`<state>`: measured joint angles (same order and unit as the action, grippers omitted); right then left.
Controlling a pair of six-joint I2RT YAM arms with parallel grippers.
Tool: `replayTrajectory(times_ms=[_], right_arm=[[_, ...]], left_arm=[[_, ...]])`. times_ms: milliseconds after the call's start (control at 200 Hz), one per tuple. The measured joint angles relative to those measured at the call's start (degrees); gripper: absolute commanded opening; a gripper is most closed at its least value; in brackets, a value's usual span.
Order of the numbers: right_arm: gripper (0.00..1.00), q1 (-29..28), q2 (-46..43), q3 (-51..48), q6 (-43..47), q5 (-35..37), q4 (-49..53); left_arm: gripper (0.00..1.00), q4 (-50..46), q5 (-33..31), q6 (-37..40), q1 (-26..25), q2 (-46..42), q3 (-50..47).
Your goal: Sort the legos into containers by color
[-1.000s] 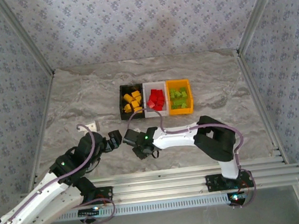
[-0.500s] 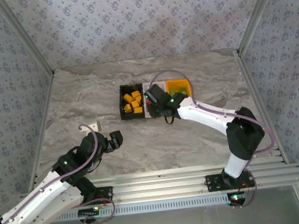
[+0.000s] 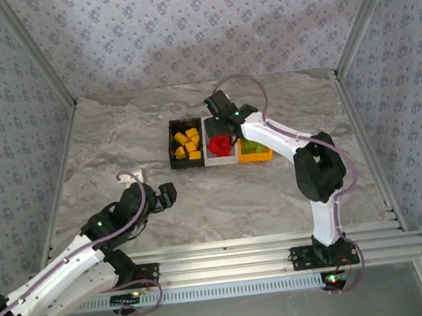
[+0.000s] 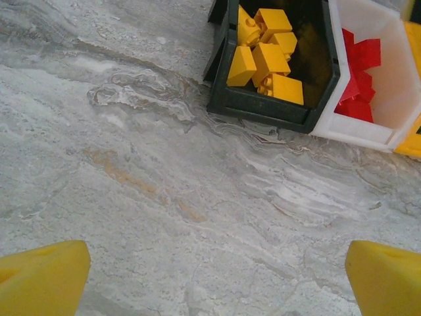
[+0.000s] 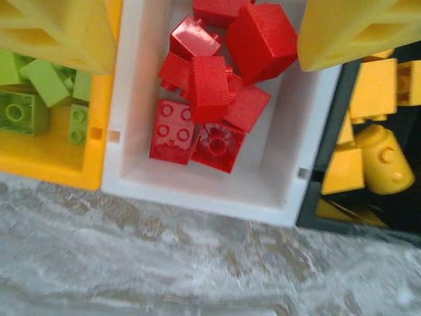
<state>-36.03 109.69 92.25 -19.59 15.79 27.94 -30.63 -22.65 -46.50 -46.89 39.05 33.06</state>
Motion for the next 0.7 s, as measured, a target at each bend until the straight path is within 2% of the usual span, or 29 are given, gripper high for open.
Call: replayTrajectory(times_ms=[120, 200, 275, 375, 570, 700], right_arm=[[0.79, -0.3, -9.7, -7.0, -0.2, 0.4, -3.4], [0.84, -0.4, -19.7, -14.2, -0.7, 0.8, -6.9], [1.00, -0.7, -27.9, -20.5, -1.7, 1.7, -9.8], [1.00, -1.0, -36.4, -28.7, -3.8, 4.5, -12.4], [1.00, -1.7, -43.9, -40.9, -8.1, 10.2, -12.9], [1.00, -0.9, -47.6, -44.3, -9.9, 12.9, -11.6]], left_arm=[[0.99, 1.8, -1.9, 0.4, 0.0, 0.1, 0.0], [0.99, 4.0, -4.0, 0.8, 0.0, 0.5, 0.0], [0.99, 6.7, -6.9, 1.7, 0.2, 1.9, 0.0], [1.00, 11.3, -10.3, 4.3, 2.0, 5.2, 0.0], [1.00, 22.6, -14.6, 12.2, 14.8, 16.8, 0.5], [0.99, 30.1, -16.4, 20.2, 24.5, 23.9, 1.5]])
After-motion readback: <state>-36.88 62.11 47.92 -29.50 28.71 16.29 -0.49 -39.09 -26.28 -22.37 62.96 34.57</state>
